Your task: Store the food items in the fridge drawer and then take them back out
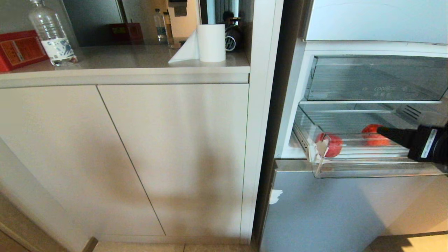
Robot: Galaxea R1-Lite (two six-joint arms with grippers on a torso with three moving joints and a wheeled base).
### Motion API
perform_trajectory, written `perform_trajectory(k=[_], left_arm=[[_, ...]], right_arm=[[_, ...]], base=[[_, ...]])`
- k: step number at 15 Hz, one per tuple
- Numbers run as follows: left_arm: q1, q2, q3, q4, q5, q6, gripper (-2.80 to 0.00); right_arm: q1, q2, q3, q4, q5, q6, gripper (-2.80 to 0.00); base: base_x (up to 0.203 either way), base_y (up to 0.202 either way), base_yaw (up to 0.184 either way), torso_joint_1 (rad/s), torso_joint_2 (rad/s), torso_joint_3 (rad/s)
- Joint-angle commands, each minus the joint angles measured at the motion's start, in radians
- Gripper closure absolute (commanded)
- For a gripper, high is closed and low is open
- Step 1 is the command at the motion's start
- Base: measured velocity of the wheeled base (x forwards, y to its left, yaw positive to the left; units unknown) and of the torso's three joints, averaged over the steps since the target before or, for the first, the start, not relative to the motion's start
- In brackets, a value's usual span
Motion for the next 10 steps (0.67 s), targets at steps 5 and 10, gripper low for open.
perform_trajectory(k=[5, 10], left_arm=[[0.000, 0.000, 0.002, 0.000, 0.000, 0.000, 0.00], [0.000, 0.000, 0.002, 0.000, 0.000, 0.000, 0.00]], right_arm=[[-0.155, 0.387, -0.371, 0.201, 0.019, -0.092, 0.00], [-0.195, 0.605, -0.618, 0.299, 0.034, -0.113, 0.00]], base=[[0.000, 0.000, 0.000, 0.000, 0.00, 0.000], [0.000, 0.000, 0.000, 0.000, 0.00, 0.000]])
